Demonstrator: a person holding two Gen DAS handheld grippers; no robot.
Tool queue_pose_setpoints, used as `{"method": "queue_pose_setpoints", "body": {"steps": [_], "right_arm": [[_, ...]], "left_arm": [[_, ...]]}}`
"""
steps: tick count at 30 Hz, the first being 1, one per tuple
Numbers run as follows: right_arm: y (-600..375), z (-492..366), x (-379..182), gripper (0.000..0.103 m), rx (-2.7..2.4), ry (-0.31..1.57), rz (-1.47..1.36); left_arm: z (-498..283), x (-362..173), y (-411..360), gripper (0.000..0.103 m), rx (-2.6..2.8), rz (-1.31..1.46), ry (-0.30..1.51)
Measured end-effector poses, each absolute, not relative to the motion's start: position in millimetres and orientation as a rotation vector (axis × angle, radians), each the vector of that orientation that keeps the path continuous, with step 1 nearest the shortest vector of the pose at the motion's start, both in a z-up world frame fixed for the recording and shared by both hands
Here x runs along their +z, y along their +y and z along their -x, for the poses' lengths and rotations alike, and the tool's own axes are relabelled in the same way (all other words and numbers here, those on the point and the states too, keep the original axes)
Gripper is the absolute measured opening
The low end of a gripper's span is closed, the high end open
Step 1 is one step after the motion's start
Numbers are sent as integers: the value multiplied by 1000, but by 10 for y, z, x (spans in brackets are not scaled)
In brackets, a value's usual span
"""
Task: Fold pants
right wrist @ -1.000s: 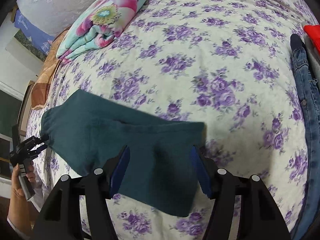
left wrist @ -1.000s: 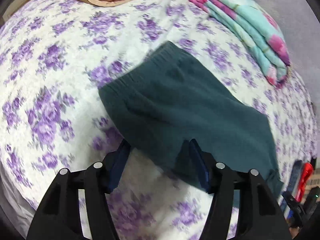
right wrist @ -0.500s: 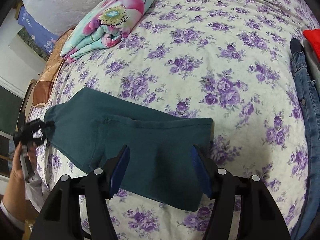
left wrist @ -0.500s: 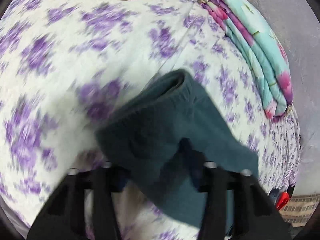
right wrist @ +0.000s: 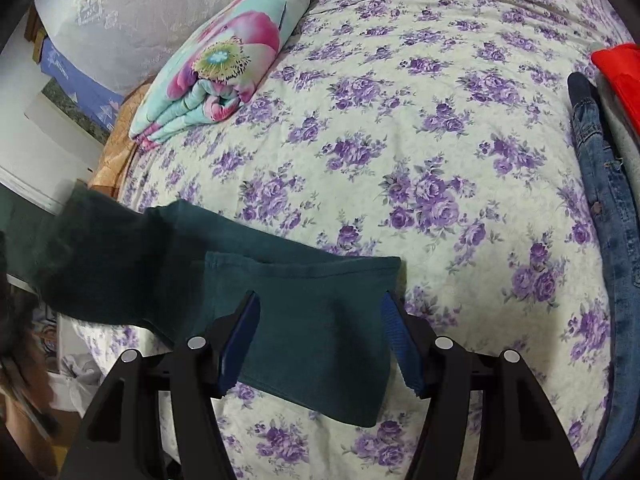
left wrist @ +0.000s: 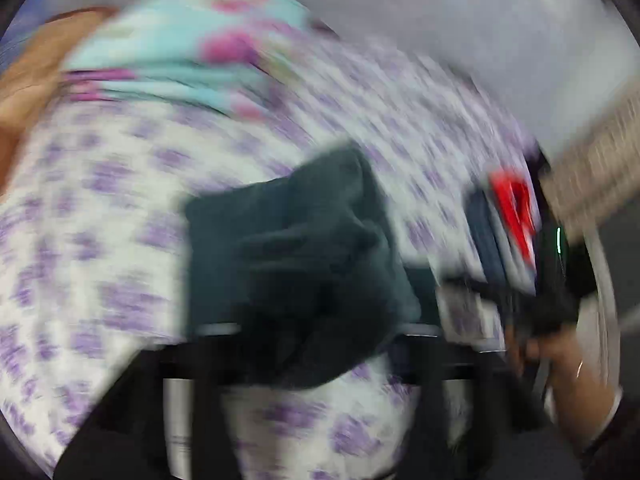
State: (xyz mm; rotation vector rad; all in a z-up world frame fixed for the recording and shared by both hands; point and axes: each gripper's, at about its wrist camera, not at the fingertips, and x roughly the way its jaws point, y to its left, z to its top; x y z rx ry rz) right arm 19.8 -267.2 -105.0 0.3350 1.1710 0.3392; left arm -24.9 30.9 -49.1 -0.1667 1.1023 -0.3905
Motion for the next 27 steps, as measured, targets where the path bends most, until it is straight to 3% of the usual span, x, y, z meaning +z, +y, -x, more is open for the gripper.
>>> {"method": "queue_pose_setpoints", "body": {"steps": [5,13,17,18,19,20,23,27], "right_arm": [[-2657,-192,-1093,68,406,1197,-397],[-2153,-259,-1240,72,621,1300,-527],[-1793,-308,-1473,72,616,1380,-503],[-1696,-313,-1539,65,612,1399,-495],[-1621,-306,-1584,35,607,1413,-481],[-1539,-297,-1621,23,602,1427,-441],[-1447,-212,-1453,22,625,1384,-416],[-1608,-68,-819,22,737,1226,-401]], "left_arm": [[240,-722,-22,79,-363,107,1164],[288,-660,992,85,-31,254,1076],[266,-964,1366,85,170,278,1125],[277,-1039,1411,85,190,297,1143],[292,-1073,1422,85,195,308,1151],[303,-1111,1419,85,193,312,1160],[303,-1167,1362,85,182,247,1187],[337,-1030,1299,85,166,220,1150]]}}
